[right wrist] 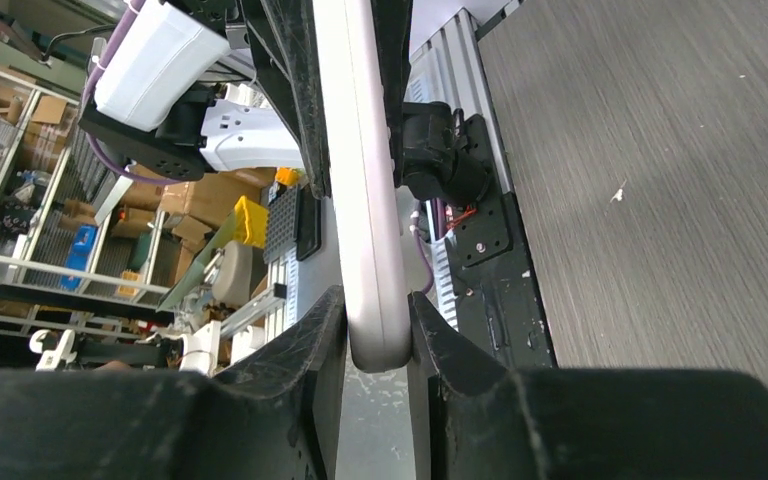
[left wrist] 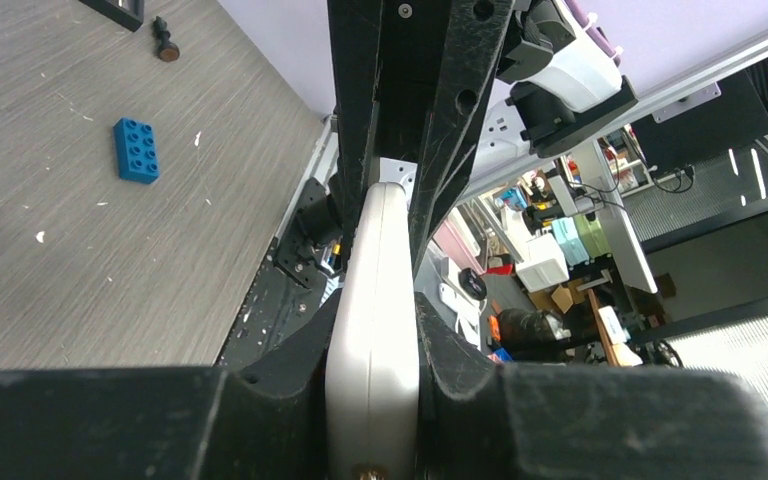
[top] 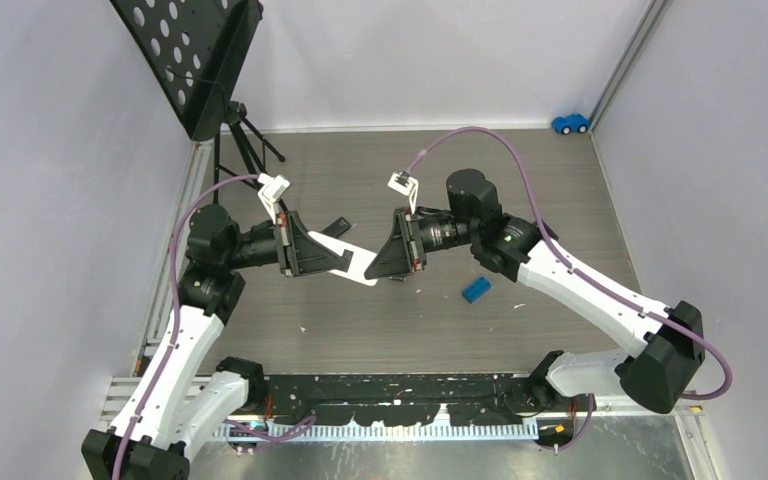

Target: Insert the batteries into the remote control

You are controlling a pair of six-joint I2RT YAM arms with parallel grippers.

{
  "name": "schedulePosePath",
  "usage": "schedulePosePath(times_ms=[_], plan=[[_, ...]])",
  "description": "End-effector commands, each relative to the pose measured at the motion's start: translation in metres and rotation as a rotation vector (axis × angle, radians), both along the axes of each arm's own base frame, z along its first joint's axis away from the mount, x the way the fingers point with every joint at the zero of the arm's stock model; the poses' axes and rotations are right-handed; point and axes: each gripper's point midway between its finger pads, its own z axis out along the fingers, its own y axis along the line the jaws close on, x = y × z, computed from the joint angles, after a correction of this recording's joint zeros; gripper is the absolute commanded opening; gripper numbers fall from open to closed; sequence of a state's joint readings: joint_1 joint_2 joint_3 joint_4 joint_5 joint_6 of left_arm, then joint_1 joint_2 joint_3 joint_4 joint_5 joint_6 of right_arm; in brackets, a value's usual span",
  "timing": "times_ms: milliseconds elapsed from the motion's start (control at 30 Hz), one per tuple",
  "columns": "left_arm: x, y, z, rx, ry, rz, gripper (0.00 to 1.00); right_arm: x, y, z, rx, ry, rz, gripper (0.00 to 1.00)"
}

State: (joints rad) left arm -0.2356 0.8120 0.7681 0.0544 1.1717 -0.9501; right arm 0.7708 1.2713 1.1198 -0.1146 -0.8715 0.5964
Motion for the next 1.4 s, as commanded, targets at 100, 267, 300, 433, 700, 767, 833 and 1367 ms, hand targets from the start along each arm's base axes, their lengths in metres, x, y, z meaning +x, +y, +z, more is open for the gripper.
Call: schedulePosePath(times_ms=[100, 267, 300, 433, 700, 767, 833, 1367], plan=[[-0.006, -0.002, 0.011, -0.018, -0.060, -0.040, 0.00, 0.008, 0.012, 0.007, 0.036, -0.056, 0.034, 0.22], [-0.004, -0.002, 0.007, -0.015, -0.042, -0.040, 0.00, 0.011, 0.015, 0.012, 0.062, -0.055, 0.033, 0.29], [-0.004, -0.002, 0.007, -0.015, -0.039, -0.040, 0.00, 0.013, 0.017, 0.015, 0.075, -0.057, 0.027, 0.30], [-0.004, -0.003, 0.008, -0.021, -0.036, -0.040, 0.00, 0.017, 0.025, 0.017, 0.112, -0.018, 0.023, 0.24], [-0.007, -0.003, 0.021, -0.045, -0.063, -0.058, 0.00, 0.018, 0.027, 0.015, 0.125, -0.001, 0.020, 0.40], [-0.007, -0.003, 0.021, -0.046, -0.061, -0.060, 0.00, 0.020, 0.027, 0.013, 0.117, -0.001, 0.010, 0.42], [-0.007, -0.003, 0.021, -0.046, -0.062, -0.059, 0.00, 0.020, 0.027, 0.011, 0.111, -0.001, 0.011, 0.39], [0.058, 0.025, -0.042, 0.283, 0.089, 0.393, 0.96, 0.057, -0.002, 0.001, -0.077, -0.077, -0.327, 0.00]])
